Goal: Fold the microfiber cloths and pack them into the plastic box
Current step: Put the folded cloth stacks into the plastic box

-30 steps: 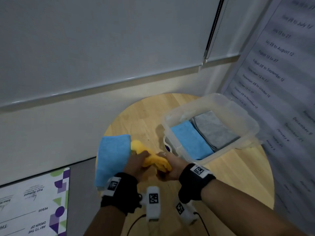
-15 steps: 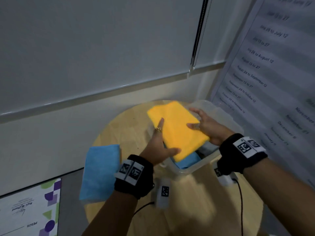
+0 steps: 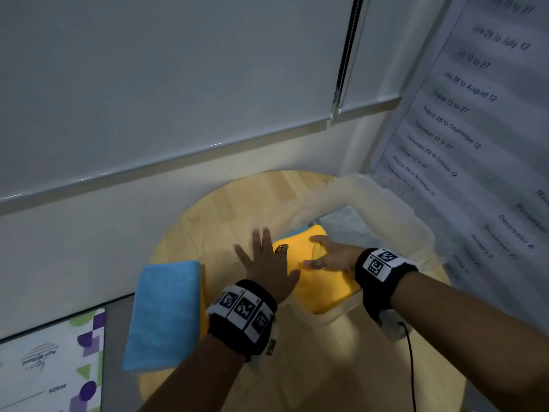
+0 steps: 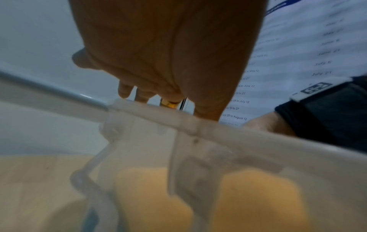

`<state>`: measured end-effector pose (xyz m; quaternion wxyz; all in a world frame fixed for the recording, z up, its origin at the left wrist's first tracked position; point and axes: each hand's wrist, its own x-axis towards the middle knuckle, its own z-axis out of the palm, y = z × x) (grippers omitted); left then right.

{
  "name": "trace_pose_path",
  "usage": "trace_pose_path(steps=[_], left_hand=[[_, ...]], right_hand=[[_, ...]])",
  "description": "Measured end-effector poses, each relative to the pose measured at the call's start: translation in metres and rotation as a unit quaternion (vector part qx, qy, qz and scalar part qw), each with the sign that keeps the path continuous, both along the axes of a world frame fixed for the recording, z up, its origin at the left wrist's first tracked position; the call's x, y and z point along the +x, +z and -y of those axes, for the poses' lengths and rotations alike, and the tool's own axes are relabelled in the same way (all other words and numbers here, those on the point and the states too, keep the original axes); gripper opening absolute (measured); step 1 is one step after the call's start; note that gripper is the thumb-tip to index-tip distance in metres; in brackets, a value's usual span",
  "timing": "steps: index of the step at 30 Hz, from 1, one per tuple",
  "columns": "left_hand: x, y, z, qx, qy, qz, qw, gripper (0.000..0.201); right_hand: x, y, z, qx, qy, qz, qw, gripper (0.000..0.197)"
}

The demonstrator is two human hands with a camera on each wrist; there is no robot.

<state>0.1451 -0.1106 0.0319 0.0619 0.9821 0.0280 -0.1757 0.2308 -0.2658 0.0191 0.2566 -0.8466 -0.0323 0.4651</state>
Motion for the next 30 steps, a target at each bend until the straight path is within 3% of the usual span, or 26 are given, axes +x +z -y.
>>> trace_pose_path(steps=[4,6,8,10,13,16,18,19,23,26,28,30], left_hand=[[0.028,0.002,-0.007,0.018,0.015,0.036,0.999,0.055],[0.036,-0.003,-0.012,0.008,0.036,0.047,0.998,0.049],[0.038,-0.009,-0.013,-0.015,0.044,0.037,0.998,0.046],[0.035,-0.013,-0.014,-0.042,0.039,0.033,0.998,0.047],[0.027,-0.015,-0.021,-0.058,0.026,0.054,0.996,0.048],[0.016,-0.013,-0.033,-0.075,0.032,0.062,0.995,0.051],[0.007,-0.014,-0.048,-0.099,0.059,0.075,0.99,0.062],[0.003,-0.014,-0.058,-0.103,0.077,0.083,0.988,0.066],[-0.023,-0.009,-0.112,-0.008,0.131,0.094,0.987,0.064],[-0.051,-0.002,-0.161,-0.005,0.246,0.078,0.966,0.095],[-0.071,-0.007,-0.19,-0.074,0.355,0.059,0.93,0.127],[-0.088,-0.022,-0.214,-0.183,0.46,0.025,0.868,0.145]], right_hand=[[0.001,-0.002,0.001,0.141,-0.095,-0.007,0.985,0.063],[-0.002,0.003,0.001,0.25,-0.1,-0.025,0.963,0.058],[-0.003,0.007,0.0,0.29,-0.081,-0.013,0.954,0.058],[0.0,0.002,0.001,0.224,-0.02,0.022,0.974,0.061],[0.0,-0.016,0.003,-0.024,0.136,0.06,0.989,0.087],[-0.01,-0.02,-0.001,-0.142,0.214,0.178,0.95,0.114],[-0.014,-0.02,-0.005,-0.157,0.28,0.251,0.913,0.119],[-0.015,-0.021,-0.007,-0.157,0.306,0.247,0.906,0.118],[-0.018,-0.016,-0.011,-0.182,0.331,0.197,0.905,0.102],[-0.027,0.01,-0.021,-0.084,0.2,0.307,0.927,0.066],[-0.042,0.029,-0.037,0.058,0.104,0.421,0.899,0.037],[-0.07,0.049,-0.066,0.177,0.088,0.47,0.86,0.023]])
